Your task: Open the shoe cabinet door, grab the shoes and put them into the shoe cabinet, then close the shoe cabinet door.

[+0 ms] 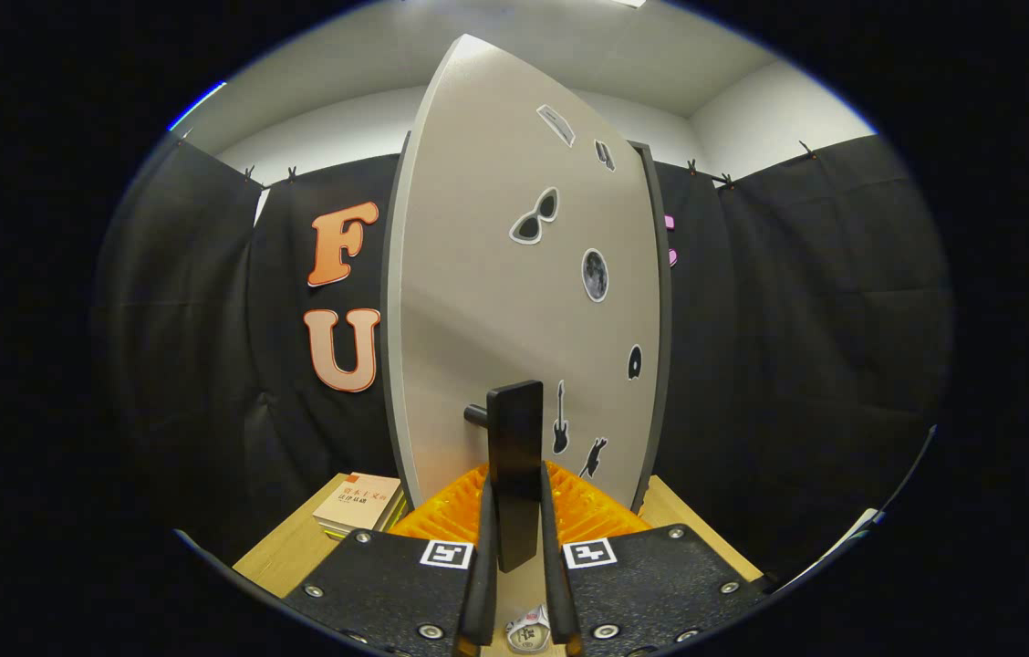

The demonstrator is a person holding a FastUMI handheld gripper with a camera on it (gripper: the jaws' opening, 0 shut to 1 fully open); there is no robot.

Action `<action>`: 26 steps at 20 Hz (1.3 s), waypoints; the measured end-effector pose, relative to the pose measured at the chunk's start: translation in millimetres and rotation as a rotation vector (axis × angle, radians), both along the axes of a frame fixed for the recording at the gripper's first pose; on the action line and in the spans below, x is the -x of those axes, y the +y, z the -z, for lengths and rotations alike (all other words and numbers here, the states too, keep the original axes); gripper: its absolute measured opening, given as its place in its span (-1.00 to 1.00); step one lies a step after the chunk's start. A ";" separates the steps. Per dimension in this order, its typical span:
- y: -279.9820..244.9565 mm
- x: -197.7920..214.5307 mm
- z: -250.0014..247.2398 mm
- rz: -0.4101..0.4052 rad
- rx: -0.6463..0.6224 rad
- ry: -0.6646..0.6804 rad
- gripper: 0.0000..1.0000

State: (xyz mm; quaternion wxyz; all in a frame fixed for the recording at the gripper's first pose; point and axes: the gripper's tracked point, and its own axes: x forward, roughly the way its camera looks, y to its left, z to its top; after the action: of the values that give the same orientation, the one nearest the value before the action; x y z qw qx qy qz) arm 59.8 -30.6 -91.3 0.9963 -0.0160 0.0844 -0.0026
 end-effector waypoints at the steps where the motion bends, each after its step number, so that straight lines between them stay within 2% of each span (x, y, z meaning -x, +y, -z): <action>1: -8.6 4.7 -1.3 0.001 0.011 -0.006 -0.56; 4: -33.4 18.1 -3.6 0.007 0.034 -0.023 -0.56; 8: -63.2 32.6 -5.6 -0.006 -0.020 -0.018 -0.57; 11: -79.7 41.0 -5.6 -0.002 -0.011 -0.031 -0.57; 26: -163.8 55.8 -4.6 0.023 -0.020 -0.034 -0.62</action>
State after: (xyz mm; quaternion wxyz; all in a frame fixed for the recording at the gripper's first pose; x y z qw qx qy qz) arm 4.0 -194.4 -86.7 0.9976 -0.0048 0.0677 -0.0135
